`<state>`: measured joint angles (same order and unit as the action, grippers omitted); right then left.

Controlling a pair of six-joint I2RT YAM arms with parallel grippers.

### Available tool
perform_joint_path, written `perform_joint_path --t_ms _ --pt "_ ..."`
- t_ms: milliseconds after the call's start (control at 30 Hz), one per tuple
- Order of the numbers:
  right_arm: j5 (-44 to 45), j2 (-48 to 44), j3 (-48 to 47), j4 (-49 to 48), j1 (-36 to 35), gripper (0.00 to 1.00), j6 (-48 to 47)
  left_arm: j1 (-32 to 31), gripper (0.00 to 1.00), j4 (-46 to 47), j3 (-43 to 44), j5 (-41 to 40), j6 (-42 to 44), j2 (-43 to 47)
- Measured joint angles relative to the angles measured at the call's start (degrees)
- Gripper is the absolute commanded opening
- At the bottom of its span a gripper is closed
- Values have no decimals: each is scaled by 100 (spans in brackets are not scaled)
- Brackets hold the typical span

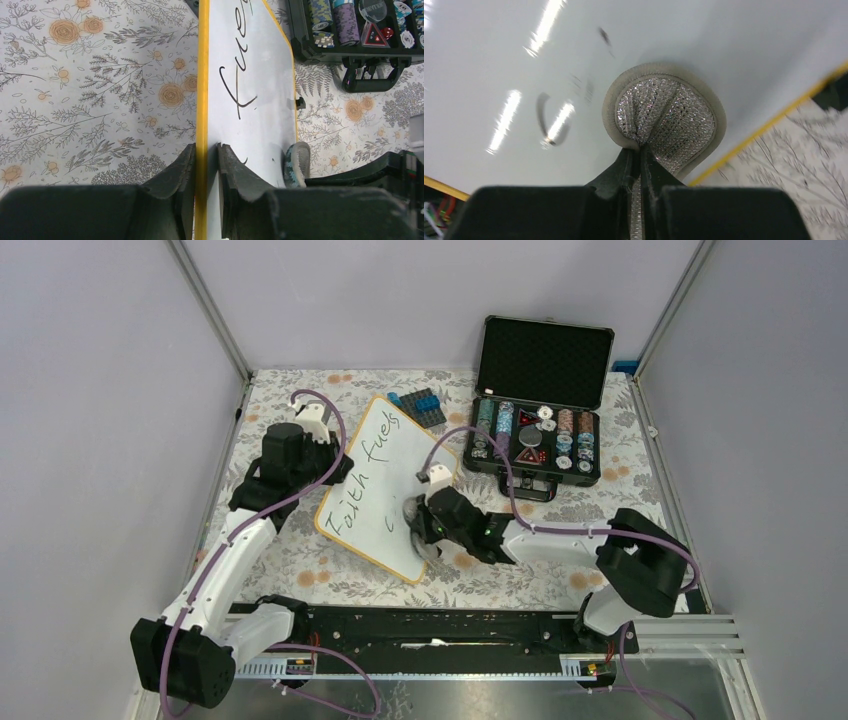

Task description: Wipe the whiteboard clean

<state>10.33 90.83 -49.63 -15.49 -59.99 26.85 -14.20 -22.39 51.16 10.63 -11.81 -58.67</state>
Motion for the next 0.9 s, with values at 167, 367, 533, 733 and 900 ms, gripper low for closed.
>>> perform_joint_path --t_ms 167,367,533,733,900 --pt "223 -238 566 280 2 0 83 -13 0 7 0 -7 0 7" --pt "136 -70 136 734 2 0 -7 -20 0 96 0 -55 13 -63" --pt "0 271 -656 1235 7 0 -269 -22 0 151 0 -72 68 -70" --pt "-116 651 -1665 1449 20 0 -496 -33 0 153 -2 -105 94 -70" --pt "-116 730 -1805 1381 24 0 -608 -44 0 153 -2 -122 109 -70"
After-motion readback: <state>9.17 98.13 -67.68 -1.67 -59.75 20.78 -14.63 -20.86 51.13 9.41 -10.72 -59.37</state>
